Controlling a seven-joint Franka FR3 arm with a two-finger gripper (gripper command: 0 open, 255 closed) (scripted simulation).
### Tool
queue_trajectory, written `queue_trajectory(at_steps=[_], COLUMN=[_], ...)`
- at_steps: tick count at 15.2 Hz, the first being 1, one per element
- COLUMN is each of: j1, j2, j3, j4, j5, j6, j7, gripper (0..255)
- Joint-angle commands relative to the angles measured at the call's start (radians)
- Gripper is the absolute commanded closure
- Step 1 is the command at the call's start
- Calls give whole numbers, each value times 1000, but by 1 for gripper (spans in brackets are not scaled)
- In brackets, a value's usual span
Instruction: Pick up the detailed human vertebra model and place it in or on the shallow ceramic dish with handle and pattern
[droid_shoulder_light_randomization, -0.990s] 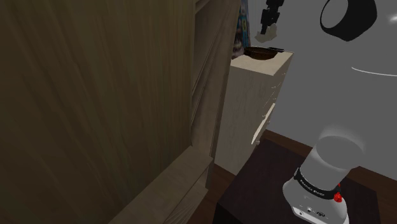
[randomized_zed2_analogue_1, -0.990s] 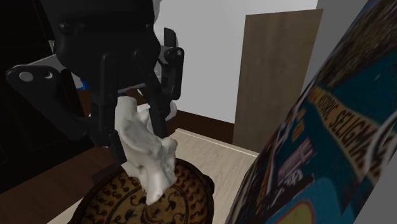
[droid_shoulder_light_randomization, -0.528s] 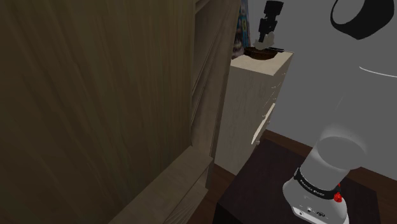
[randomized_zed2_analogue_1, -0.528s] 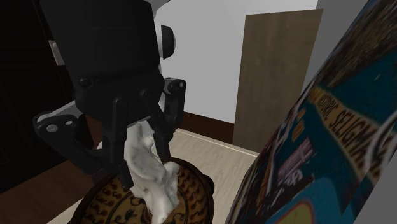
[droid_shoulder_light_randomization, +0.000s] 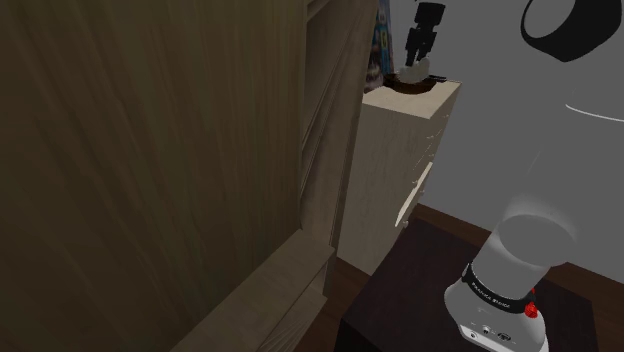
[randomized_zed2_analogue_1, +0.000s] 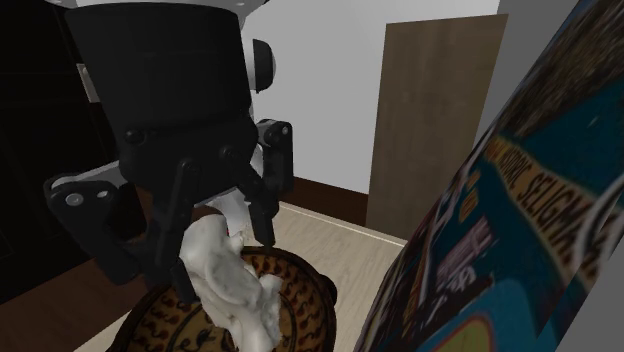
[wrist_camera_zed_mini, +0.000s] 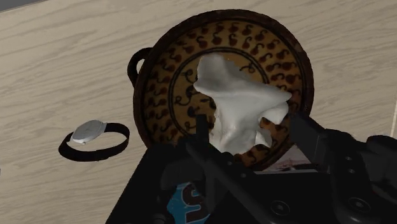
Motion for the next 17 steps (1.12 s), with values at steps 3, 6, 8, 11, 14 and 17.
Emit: queue_trajectory(at_steps=[3, 6, 8, 11, 14, 17], j1=[0, -8, -30, -45, -45, -45], j2=[0, 21, 75, 101, 101, 101], j3=[0, -6, -19, -23, -23, -23], j4=[0, 59, 191, 251, 251, 251], j5=[0, 12, 45, 62, 62, 62], j6=[0, -41, -131, -170, -170, -169], j7=[0, -7, -24, -31, -31, -31], gripper=[0, 0, 0, 0, 0, 0])
